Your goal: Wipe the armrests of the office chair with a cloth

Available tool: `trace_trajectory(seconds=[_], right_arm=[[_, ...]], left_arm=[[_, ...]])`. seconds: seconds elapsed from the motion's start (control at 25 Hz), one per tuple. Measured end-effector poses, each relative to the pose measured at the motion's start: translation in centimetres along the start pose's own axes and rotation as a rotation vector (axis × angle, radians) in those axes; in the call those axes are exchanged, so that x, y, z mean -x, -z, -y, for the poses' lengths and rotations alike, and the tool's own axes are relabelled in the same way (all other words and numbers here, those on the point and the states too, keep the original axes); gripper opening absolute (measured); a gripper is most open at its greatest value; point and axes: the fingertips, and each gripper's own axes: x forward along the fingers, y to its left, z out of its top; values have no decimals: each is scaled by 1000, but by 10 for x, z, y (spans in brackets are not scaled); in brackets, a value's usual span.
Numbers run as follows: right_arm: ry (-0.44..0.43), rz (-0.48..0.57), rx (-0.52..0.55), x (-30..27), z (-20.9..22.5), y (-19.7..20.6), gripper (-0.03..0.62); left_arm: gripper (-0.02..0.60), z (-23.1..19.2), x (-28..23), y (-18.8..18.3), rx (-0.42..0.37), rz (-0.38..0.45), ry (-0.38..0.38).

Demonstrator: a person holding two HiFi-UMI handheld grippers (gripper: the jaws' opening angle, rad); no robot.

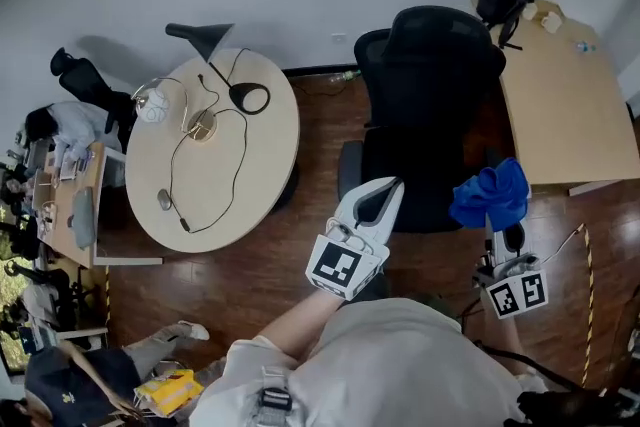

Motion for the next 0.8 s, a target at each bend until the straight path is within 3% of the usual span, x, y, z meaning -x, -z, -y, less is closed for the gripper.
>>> trace_trajectory(seconds=[0.2,0.36,0.44,0.6,0.8], right_arm=[[-67,54,16,21,-15,-19,71],[-122,118,60,56,-32,-43,71],[-142,136,73,72,-43,-38,71],[-196,120,42,91,-53,-12,71],[-94,157,44,132,-16,-52,71]], left_arm=[[-9,20,28,-10,-66,41,-50],[-9,62,50,-30,-44,79,-64],[-9,74,68,-23,-55,79,-67],[-9,84,101,-6,-65,57,-158],[-9,132,67,-15,-42,12,-61]])
